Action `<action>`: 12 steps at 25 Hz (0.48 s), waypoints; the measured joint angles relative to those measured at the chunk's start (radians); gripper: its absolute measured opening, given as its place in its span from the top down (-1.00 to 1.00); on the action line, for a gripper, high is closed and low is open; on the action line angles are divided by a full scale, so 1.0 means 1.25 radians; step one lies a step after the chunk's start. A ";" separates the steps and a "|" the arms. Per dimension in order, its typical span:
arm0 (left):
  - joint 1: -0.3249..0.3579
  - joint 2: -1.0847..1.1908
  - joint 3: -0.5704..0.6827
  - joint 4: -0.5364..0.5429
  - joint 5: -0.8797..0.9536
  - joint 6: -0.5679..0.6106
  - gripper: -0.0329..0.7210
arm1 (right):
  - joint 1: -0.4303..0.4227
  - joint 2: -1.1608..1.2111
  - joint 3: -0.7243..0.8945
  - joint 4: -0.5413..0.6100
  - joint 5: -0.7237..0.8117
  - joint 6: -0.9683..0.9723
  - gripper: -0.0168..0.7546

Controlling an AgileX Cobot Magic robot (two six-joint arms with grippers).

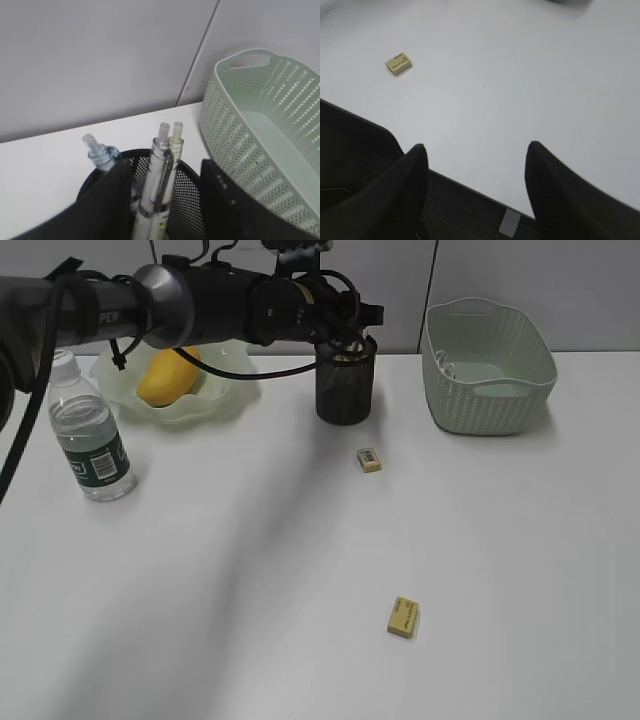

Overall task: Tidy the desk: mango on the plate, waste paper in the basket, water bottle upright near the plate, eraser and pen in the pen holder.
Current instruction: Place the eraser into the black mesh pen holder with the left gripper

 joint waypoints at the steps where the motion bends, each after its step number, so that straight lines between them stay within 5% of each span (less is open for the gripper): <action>1: 0.000 0.000 0.000 0.000 0.000 0.000 -0.02 | 0.000 0.000 0.000 0.000 0.000 0.000 -0.31; 12: 0.000 -0.041 0.000 0.007 0.160 0.000 -0.15 | 0.000 0.000 0.000 -0.002 0.000 0.000 -0.31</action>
